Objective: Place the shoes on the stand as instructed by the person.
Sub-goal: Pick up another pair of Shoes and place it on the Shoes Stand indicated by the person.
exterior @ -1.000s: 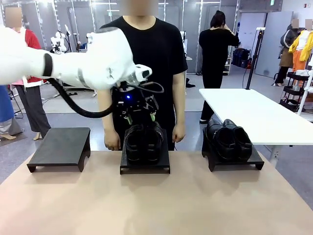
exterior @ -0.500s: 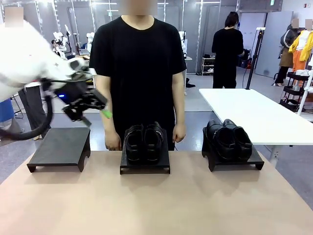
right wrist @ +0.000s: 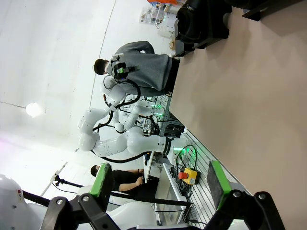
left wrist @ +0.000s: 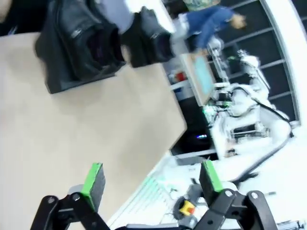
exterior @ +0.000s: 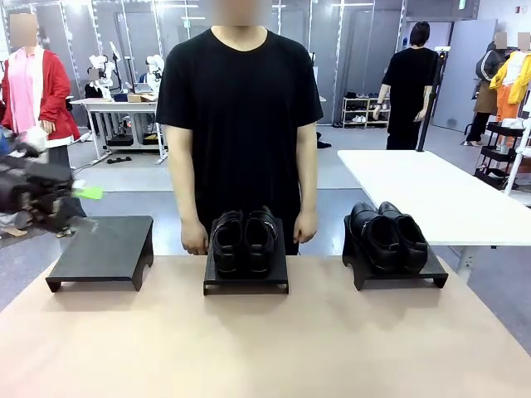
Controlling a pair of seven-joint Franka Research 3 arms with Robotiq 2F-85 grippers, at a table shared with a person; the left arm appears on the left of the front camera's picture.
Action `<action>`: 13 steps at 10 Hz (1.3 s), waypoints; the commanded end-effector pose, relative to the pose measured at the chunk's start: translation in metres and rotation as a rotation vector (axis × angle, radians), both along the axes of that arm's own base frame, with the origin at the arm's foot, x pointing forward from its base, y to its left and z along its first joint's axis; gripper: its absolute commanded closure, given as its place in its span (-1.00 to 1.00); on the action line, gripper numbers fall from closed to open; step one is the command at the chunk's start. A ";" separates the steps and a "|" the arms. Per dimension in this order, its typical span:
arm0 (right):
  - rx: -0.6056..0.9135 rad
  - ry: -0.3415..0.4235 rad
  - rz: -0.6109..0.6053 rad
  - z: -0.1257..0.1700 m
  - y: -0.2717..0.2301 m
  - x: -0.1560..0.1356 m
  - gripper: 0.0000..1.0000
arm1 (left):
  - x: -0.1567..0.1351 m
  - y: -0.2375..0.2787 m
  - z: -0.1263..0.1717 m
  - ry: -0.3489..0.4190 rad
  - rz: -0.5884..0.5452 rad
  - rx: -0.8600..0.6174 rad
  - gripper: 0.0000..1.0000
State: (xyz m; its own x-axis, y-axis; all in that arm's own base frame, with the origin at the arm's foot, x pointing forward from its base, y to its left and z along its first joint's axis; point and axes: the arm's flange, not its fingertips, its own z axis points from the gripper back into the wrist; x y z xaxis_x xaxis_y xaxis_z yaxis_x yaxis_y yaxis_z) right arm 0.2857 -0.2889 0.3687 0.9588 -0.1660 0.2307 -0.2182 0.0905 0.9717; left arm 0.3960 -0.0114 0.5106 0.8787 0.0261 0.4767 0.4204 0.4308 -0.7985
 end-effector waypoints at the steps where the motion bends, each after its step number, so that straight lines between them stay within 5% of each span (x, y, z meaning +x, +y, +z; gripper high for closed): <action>1: -0.012 0.004 0.003 0.001 0.002 -0.003 -1.00 | -0.019 0.054 -0.037 0.072 -0.050 -0.149 -1.00; 6: -0.012 0.004 0.003 0.001 0.002 -0.003 -1.00 | -0.080 0.169 -0.103 0.183 -0.094 -0.343 -1.00; 9: -0.012 0.004 0.003 0.001 0.002 -0.003 -1.00 | -0.073 0.173 -0.114 0.144 0.005 -0.415 -1.00; 10: -0.012 0.004 0.003 0.001 0.002 -0.003 -1.00 | -0.094 0.174 -0.115 0.197 -0.040 -0.379 -1.00; 13: -0.012 0.004 0.003 0.001 0.002 -0.003 -1.00 | -0.094 0.174 -0.115 0.197 -0.040 -0.379 -1.00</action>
